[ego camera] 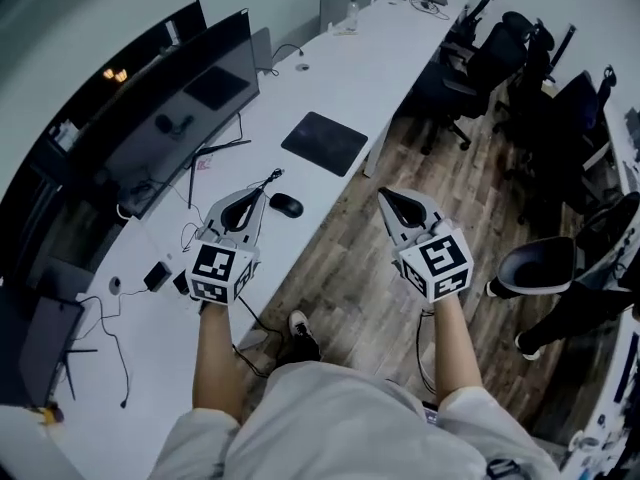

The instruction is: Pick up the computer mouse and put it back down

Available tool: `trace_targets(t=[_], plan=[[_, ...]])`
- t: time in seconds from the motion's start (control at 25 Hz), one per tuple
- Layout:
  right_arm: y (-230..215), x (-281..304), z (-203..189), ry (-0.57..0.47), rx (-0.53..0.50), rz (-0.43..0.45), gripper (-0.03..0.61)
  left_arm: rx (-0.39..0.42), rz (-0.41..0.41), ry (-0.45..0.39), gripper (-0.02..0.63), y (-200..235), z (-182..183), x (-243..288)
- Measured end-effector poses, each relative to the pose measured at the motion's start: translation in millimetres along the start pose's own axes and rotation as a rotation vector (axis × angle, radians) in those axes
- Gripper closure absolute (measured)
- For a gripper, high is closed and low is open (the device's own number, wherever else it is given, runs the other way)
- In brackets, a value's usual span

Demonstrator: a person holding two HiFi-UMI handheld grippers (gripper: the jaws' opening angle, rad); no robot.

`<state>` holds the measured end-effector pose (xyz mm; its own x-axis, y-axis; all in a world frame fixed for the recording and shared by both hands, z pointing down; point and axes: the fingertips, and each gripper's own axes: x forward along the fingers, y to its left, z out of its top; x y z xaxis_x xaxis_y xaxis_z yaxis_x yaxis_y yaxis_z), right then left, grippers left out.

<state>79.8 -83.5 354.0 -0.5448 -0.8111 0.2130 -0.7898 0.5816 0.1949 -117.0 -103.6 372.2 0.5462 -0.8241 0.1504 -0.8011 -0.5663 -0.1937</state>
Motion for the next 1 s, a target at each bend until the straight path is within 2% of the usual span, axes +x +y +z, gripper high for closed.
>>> trace_targets(t=[0.24, 0.4, 0.48, 0.6, 0.8, 1.0], plan=[[8.4, 93.9, -2.9, 0.048, 0.042, 0.074, 0.563, -0.055, 0.021, 0.046, 0.6, 68.4, -39.7, 32.3], [17.6, 142.7, -19.4, 0.086, 0.031, 0.105, 0.559, -0.107, 0.045, 0.098, 0.6, 95.0, -76.3, 42.7], [20.9, 164.3, -30.6, 0.11, 0.037, 0.143, 0.491, -0.134, 0.064, 0.119, 0.6, 103.4, -89.2, 49.6], [25.7, 195.8, -52.6, 0.156, 0.036, 0.214, 0.437, -0.162, 0.097, 0.157, 0.6, 108.8, -108.0, 56.0], [39.7, 252.1, -96.4, 0.233, 0.022, 0.35, 0.403, -0.27, 0.186, 0.216, 0.6, 116.4, -145.2, 63.3], [67.3, 291.7, -154.3, 0.334, 0.001, 0.481, 0.339, -0.329, 0.288, 0.298, 0.6, 118.4, -185.3, 56.7]])
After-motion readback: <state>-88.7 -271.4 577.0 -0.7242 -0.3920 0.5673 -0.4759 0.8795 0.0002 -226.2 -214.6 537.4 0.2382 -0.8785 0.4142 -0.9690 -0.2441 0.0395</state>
